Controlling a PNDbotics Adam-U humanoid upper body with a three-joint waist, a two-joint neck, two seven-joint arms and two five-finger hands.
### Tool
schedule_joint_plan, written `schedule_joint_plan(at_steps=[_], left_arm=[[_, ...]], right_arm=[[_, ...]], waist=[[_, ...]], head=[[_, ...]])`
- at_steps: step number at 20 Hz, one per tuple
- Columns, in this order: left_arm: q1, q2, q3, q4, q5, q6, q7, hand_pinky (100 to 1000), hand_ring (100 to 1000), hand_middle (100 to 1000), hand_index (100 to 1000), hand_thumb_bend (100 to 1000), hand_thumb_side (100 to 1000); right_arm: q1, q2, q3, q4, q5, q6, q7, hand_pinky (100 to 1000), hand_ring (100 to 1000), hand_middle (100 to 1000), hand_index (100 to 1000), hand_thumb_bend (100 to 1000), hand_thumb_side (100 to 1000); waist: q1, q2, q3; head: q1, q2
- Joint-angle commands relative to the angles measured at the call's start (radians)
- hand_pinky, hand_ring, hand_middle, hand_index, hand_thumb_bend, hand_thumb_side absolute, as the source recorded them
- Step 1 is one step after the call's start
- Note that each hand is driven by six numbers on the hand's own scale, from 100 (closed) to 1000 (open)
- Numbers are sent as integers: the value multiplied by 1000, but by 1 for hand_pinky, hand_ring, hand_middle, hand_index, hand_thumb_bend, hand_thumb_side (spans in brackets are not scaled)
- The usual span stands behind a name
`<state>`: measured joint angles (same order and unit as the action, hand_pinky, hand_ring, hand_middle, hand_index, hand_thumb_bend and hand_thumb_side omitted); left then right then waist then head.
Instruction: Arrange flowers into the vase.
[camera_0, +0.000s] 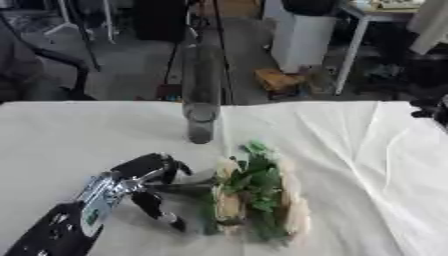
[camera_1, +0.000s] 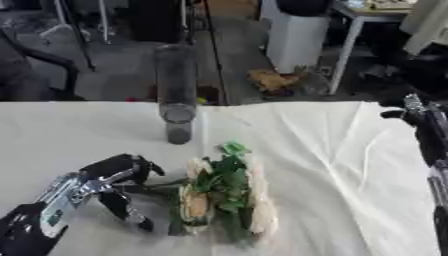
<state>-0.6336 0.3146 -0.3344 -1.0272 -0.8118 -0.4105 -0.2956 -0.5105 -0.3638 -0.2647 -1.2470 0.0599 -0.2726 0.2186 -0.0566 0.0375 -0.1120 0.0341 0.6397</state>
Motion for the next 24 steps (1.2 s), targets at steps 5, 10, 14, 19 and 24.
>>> schedule_joint_plan(at_steps=[5,10,14,19,24], left_arm=[[-1,-3,-2,0,-26,-3,-25,490,455,336,796,1000,630],[3,-4,-3,1,-35,-4,-37,469,415,294,788,1000,632],[5,-5,-6,-2,-31,-4,-51,422,364,265,788,1000,633],[10,-7,-10,-7,-10,0,-74,351,319,240,787,1000,624],[10,-11,-12,5,-9,6,-101,361,368,283,793,996,627]], right_arm=[[-12,-20,-7,-16,-9,-2,0,675,738,713,714,100,885],[-12,-19,-8,-17,-9,-1,0,674,738,713,713,100,885],[-11,-19,-8,-17,-8,-1,-1,674,738,713,713,100,885],[-10,-20,-10,-17,-7,0,-2,674,738,712,713,100,885],[-10,-19,-9,-18,-6,0,-2,674,738,712,713,100,885]], waist=[[0,-10,0],[1,-10,0],[1,-10,1],[2,-10,2],[2,-11,2]], head=[[0,-4],[-2,-3],[-4,-3],[-8,-1],[-10,-1]])
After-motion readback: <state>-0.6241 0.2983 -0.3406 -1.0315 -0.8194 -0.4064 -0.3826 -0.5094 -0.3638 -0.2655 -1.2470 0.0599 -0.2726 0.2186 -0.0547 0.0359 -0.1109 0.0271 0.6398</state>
